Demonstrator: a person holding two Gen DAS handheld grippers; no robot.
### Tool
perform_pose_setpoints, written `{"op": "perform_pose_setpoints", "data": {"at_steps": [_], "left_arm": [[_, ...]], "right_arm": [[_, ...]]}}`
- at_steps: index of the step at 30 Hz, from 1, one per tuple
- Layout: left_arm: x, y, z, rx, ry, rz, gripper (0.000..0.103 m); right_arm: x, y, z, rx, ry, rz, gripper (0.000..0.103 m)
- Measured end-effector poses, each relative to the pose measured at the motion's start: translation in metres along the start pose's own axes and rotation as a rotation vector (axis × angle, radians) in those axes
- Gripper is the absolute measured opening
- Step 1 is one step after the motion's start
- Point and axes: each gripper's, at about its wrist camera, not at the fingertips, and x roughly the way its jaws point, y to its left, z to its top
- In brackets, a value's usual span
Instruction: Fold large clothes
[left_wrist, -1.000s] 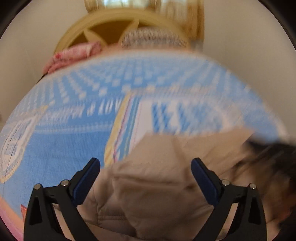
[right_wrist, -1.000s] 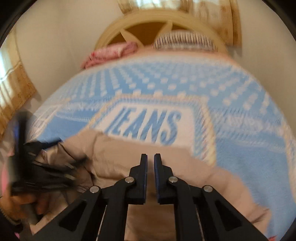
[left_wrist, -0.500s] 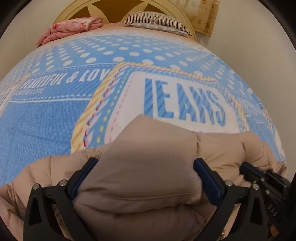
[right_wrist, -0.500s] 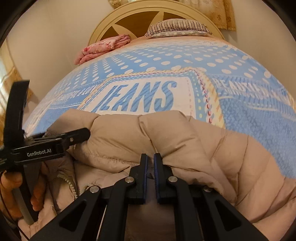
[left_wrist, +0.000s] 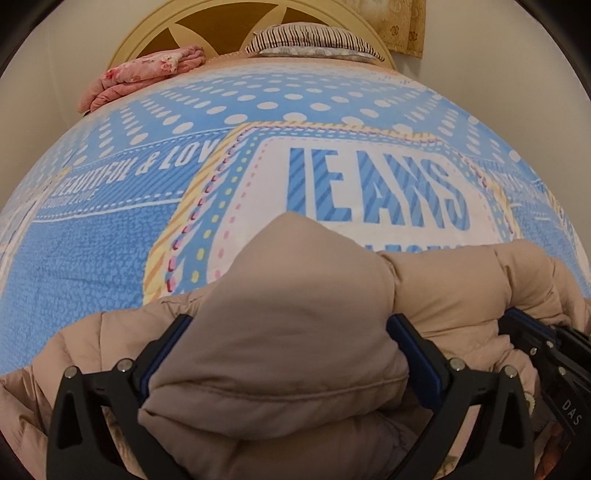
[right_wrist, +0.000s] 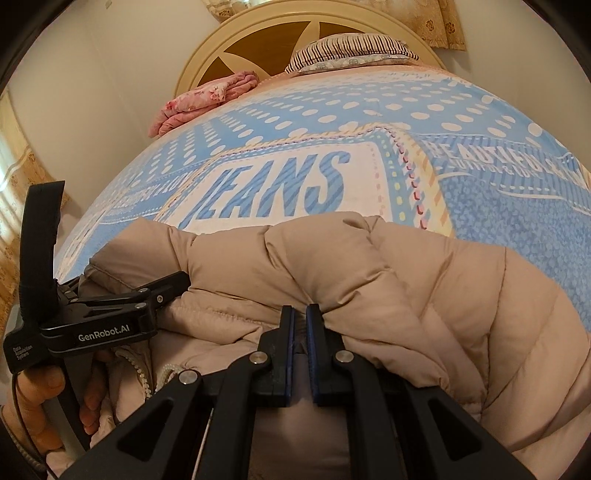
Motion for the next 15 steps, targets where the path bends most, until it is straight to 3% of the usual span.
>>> {"op": "perform_pose_setpoints", "data": {"at_steps": [15], "left_arm": [[0.0026,-0.0018,0.0011,0.007,0.003,0.009,0.103]], "right_arm": [[0.0024,0.0003,0.0002,-0.006,0.008,-0.009,0.006]]}}
